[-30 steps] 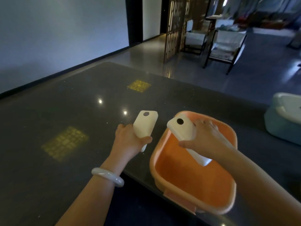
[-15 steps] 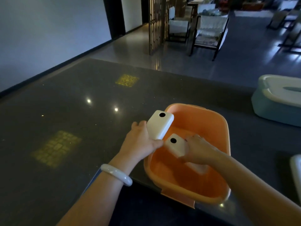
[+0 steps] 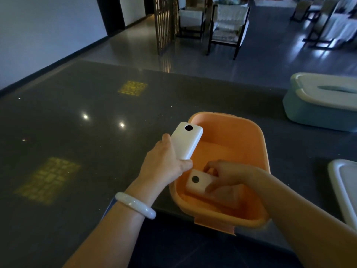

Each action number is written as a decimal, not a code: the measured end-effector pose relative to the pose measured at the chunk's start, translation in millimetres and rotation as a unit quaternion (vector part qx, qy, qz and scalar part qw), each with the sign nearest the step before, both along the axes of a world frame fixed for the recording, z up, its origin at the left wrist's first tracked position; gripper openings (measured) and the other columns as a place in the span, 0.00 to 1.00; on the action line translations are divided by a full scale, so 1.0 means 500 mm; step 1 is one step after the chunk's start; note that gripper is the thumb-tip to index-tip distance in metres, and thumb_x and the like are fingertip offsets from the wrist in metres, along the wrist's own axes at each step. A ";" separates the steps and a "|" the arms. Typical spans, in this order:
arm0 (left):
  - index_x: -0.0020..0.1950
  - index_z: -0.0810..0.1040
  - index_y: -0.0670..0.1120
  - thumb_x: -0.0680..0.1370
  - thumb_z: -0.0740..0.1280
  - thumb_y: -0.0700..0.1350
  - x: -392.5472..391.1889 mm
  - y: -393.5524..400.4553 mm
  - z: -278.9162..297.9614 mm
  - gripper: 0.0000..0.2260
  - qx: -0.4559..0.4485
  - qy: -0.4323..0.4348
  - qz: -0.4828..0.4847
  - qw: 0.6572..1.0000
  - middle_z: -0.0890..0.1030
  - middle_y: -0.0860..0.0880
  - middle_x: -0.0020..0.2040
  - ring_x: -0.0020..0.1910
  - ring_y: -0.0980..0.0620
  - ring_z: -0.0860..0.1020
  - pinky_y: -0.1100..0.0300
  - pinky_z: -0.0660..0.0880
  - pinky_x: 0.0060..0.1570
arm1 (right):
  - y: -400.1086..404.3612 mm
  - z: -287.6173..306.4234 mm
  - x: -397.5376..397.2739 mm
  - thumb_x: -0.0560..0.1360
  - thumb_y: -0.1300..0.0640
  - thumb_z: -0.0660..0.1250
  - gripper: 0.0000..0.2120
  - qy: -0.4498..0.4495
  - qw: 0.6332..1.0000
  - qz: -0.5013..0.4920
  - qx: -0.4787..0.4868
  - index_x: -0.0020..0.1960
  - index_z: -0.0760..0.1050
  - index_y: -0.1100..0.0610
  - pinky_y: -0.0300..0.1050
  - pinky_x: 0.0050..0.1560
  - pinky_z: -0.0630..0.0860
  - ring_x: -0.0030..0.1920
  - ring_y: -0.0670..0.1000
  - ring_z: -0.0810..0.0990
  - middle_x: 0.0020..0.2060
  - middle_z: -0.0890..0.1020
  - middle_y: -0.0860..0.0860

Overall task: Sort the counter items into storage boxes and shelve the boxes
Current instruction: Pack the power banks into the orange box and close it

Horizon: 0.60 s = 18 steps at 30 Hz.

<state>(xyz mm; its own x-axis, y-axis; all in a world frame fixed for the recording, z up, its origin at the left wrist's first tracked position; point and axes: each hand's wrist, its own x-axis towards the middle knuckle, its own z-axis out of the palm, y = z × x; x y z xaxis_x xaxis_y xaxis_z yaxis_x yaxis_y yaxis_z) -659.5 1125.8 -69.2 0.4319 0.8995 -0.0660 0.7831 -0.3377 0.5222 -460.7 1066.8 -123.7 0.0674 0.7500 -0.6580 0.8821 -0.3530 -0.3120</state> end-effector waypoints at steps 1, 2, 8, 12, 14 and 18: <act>0.66 0.61 0.50 0.68 0.74 0.58 0.000 0.000 0.000 0.33 0.001 -0.001 0.001 1.000 0.72 0.50 0.56 0.50 0.52 0.74 0.60 0.72 0.39 | 0.001 0.003 0.003 0.68 0.42 0.74 0.35 0.008 1.000 0.001 -0.004 0.70 0.62 0.42 0.41 0.44 0.71 0.52 0.48 0.73 0.62 0.73 0.47; 0.65 0.61 0.50 0.68 0.74 0.58 0.001 0.000 0.001 0.33 0.003 -0.002 0.001 1.000 0.72 0.50 0.56 0.49 0.52 0.74 0.60 0.71 0.38 | 0.001 0.003 0.002 0.69 0.45 0.74 0.35 0.010 1.000 0.005 -0.008 0.71 0.62 0.42 0.40 0.44 0.71 0.53 0.48 0.73 0.62 0.74 0.47; 0.65 0.61 0.50 0.68 0.74 0.58 0.003 -0.004 -0.001 0.33 0.022 0.002 0.004 1.000 0.72 0.50 0.56 0.50 0.51 0.74 0.59 0.72 0.40 | -0.001 0.006 -0.012 0.69 0.48 0.75 0.34 0.028 0.998 0.051 -0.031 0.70 0.62 0.41 0.40 0.43 0.71 0.53 0.49 0.73 0.61 0.75 0.47; 0.66 0.61 0.50 0.68 0.74 0.59 0.005 -0.005 -0.006 0.34 0.034 0.009 0.007 0.999 0.72 0.50 0.57 0.50 0.52 0.73 0.60 0.73 0.41 | -0.006 -0.002 -0.023 0.67 0.46 0.76 0.32 0.031 0.995 0.073 -0.062 0.65 0.63 0.40 0.46 0.47 0.74 0.52 0.51 0.76 0.54 0.76 0.46; 0.67 0.60 0.50 0.68 0.74 0.59 0.005 -0.005 -0.007 0.35 0.035 0.012 0.008 0.999 0.71 0.50 0.57 0.50 0.53 0.72 0.60 0.72 0.41 | -0.006 -0.006 -0.027 0.66 0.46 0.77 0.31 0.043 0.993 0.087 -0.067 0.62 0.63 0.40 0.43 0.42 0.74 0.47 0.48 0.76 0.47 0.75 0.43; 0.67 0.60 0.51 0.68 0.74 0.59 0.005 -0.003 -0.010 0.36 0.032 0.012 0.010 0.999 0.71 0.51 0.57 0.50 0.53 0.71 0.60 0.72 0.41 | -0.004 -0.007 -0.029 0.66 0.47 0.77 0.29 0.056 0.992 0.094 -0.063 0.59 0.64 0.40 0.41 0.39 0.74 0.45 0.45 0.75 0.44 0.74 0.41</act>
<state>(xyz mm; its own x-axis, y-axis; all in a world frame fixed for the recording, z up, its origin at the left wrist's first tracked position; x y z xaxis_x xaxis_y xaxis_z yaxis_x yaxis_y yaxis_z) -657.1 1124.4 -74.4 0.4126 0.9108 -0.0174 0.8020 -0.3541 0.4810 -475.3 1064.9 -127.1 -0.1445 0.6538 -0.7427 0.8979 -0.2289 -0.3761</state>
